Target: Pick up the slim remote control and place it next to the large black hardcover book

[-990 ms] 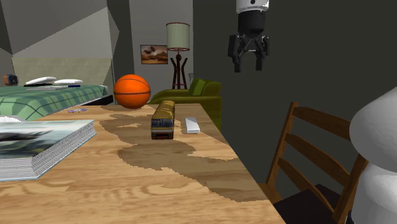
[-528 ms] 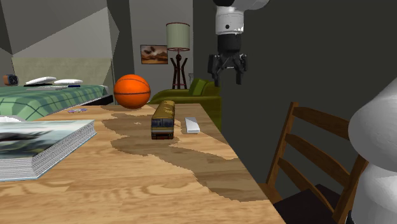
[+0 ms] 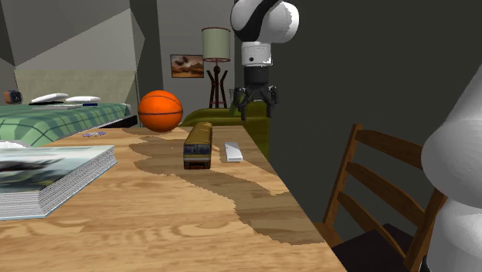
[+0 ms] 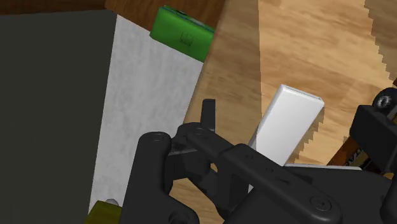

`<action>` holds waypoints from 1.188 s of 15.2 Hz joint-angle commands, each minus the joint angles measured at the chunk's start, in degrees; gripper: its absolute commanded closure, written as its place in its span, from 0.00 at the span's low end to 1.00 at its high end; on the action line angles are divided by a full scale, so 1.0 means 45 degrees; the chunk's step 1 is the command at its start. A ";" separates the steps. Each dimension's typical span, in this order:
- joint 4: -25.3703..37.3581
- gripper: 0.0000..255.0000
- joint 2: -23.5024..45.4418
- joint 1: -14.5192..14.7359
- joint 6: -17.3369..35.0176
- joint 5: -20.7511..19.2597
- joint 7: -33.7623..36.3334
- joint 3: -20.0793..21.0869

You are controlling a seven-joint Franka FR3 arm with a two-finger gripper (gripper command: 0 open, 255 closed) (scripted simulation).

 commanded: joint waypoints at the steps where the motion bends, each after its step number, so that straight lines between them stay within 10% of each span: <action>1: 0.0680 0.00 0.1076 -0.0022 0.0342 -0.0156 0.0357 0.0060; 13: 0.6227 0.00 0.7196 0.0378 0.0597 -0.0960 0.2049 -0.0113; 18: 0.5861 0.00 0.7536 0.0392 0.1298 -0.1037 0.2098 -0.0161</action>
